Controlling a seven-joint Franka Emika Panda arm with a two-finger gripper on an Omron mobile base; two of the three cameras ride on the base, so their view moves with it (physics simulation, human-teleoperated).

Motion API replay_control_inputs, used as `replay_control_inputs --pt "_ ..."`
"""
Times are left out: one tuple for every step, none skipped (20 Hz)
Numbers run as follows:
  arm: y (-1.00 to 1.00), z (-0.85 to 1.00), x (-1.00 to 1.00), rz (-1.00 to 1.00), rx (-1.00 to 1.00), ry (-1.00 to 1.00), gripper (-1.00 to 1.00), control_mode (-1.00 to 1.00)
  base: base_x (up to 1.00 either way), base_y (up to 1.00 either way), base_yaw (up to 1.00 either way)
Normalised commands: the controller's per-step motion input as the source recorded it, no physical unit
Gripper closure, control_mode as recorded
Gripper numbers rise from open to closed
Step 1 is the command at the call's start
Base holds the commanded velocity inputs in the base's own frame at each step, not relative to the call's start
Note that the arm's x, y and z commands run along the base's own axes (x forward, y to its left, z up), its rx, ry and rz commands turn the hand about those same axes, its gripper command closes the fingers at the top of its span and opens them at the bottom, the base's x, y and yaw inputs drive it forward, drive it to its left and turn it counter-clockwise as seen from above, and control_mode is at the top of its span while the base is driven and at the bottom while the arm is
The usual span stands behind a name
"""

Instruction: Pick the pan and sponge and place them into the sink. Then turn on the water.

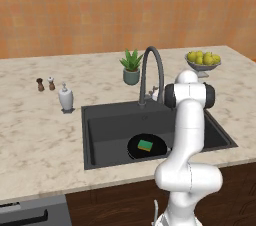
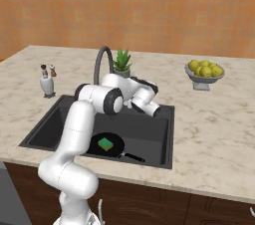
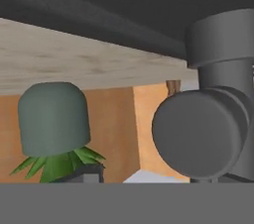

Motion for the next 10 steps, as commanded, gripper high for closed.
replay_control_inputs --pt "-0.26 -0.06 0.03 -0.03 0.11 0.00 1.00 -1.00 0.00 0.00 0.00" --pt "-0.26 -0.05 0.04 -0.03 0.11 0.00 1.00 -1.00 0.00 0.00 0.00" --pt "-0.29 -0.06 0.04 -0.04 0.11 0.00 1.00 -1.00 0.00 0.00 0.00" --pt "-0.31 -0.08 0.07 -0.04 0.11 0.00 1.00 -1.00 0.00 0.00 0.00" --pt "-0.38 -0.11 0.09 -0.06 0.11 0.00 1.00 -1.00 0.00 0.00 0.00" --pt "-0.39 -0.13 0.14 -0.09 0.09 0.00 1.00 -1.00 0.00 0.00 0.00" --pt "-0.35 -0.14 0.16 -0.18 0.04 0.00 1.00 -1.00 0.00 0.00 0.00" --pt "-0.34 -0.17 0.16 -0.26 0.00 0.00 1.00 -1.00 0.00 0.00 0.00" --pt "-0.34 -0.24 0.16 -0.29 0.00 0.00 1.00 -1.00 0.00 0.00 0.00" --pt "-0.39 -0.29 0.16 -0.33 0.00 0.00 1.00 -1.00 0.00 0.00 0.00"
